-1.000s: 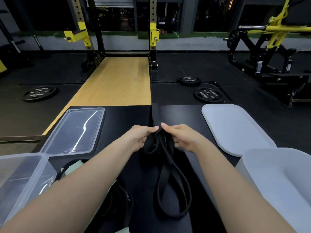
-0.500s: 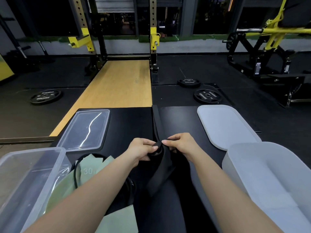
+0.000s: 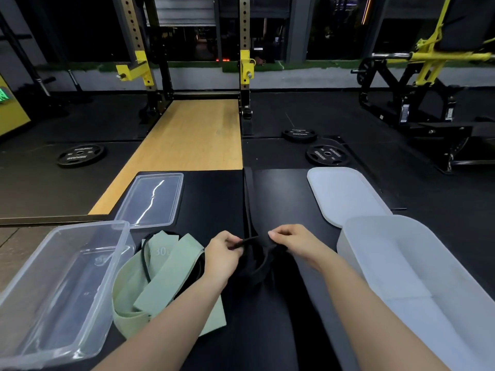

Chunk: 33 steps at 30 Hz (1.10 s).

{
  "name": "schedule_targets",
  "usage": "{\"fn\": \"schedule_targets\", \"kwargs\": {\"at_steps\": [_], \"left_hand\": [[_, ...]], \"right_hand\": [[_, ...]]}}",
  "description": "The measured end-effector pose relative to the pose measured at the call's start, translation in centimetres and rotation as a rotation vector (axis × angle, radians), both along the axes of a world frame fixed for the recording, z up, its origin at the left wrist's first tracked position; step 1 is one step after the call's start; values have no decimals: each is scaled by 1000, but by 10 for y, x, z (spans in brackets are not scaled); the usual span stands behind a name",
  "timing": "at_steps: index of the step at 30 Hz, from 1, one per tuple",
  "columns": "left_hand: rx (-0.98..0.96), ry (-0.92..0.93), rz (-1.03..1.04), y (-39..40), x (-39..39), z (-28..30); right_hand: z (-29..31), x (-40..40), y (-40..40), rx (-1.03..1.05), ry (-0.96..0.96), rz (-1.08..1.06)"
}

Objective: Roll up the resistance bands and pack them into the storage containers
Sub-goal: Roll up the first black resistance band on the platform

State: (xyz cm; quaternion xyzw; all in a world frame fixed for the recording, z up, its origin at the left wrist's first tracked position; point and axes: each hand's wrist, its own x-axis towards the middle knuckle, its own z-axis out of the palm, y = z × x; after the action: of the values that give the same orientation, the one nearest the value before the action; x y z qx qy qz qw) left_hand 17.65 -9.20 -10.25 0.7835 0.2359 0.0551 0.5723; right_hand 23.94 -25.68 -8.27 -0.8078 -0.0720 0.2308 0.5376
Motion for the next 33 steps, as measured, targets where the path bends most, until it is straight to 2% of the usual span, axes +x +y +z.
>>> {"fn": "schedule_targets", "kwargs": {"at_steps": [3, 6, 12, 22, 27, 33], "left_hand": [[159, 7, -86, -8, -11, 9], [217, -15, -162, -14, -21, 15], [457, -2, -304, -23, -41, 14], [400, 67, -304, -32, -66, 8], [211, 75, -158, -38, -64, 10], [257, 58, -79, -41, -58, 6]], "right_hand": [[5, -14, -8, -4, -145, -3], [11, -31, -13, -42, -221, -9], [12, -74, -16, -224, -414, -35], [-23, -114, -27, -340, -526, 27], [-21, -111, -30, -212, -466, -233], [-15, -98, -15, -278, -292, -163]]}}
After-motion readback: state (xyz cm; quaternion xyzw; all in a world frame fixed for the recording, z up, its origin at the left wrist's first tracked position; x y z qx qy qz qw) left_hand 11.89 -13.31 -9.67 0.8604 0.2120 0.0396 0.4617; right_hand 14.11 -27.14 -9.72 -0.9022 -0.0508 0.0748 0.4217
